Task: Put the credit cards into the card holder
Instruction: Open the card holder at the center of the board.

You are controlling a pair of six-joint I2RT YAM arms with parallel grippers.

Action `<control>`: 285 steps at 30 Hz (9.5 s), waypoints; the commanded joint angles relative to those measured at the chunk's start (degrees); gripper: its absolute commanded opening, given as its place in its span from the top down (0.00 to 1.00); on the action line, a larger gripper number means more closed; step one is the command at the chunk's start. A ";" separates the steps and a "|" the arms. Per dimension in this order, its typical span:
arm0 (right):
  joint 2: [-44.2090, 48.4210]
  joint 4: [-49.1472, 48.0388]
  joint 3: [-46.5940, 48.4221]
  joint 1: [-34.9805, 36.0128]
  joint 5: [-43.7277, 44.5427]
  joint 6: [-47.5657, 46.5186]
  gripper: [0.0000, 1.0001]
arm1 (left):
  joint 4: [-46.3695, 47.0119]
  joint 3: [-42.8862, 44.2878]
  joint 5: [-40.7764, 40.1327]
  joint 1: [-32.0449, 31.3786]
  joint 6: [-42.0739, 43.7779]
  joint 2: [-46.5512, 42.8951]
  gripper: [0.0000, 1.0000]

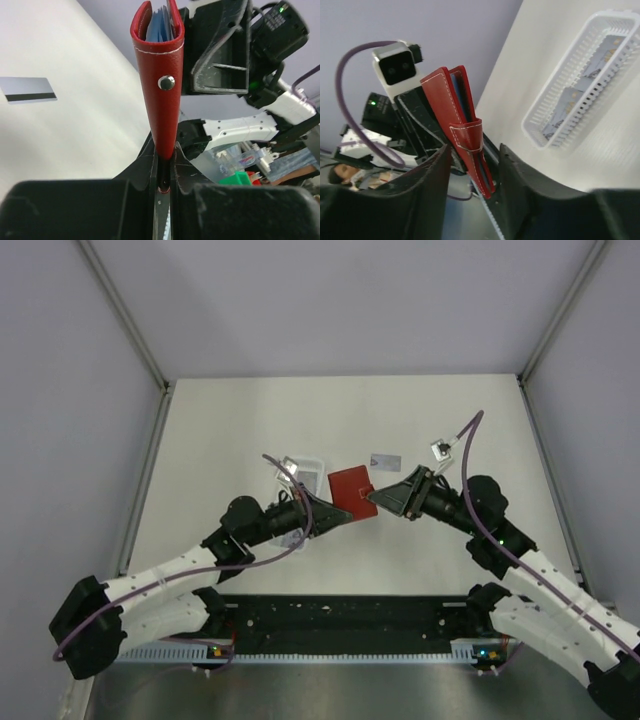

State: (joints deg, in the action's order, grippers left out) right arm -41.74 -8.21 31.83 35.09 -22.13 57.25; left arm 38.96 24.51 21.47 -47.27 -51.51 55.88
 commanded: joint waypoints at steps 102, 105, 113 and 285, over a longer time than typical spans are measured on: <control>8.51 -28.80 -8.55 0.50 18.88 14.91 1.00 | 7.09 3.08 -27.99 -16.81 0.88 -7.02 0.09; 8.43 -27.13 -7.67 0.50 17.91 14.29 1.00 | 7.97 5.36 -25.79 -16.72 0.97 -2.72 0.11; 10.35 -22.74 -7.14 0.50 16.94 13.41 1.00 | 9.29 8.36 -23.94 -15.14 1.41 0.99 0.18; -9.15 31.85 8.95 3.14 29.33 -19.11 0.55 | -22.01 13.19 -19.82 -7.49 15.39 22.34 0.93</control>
State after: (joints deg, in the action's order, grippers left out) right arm -50.92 24.67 41.06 37.87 4.91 38.94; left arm 10.07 38.46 -3.16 -54.92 -33.10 76.53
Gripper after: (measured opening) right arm 0.425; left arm 0.081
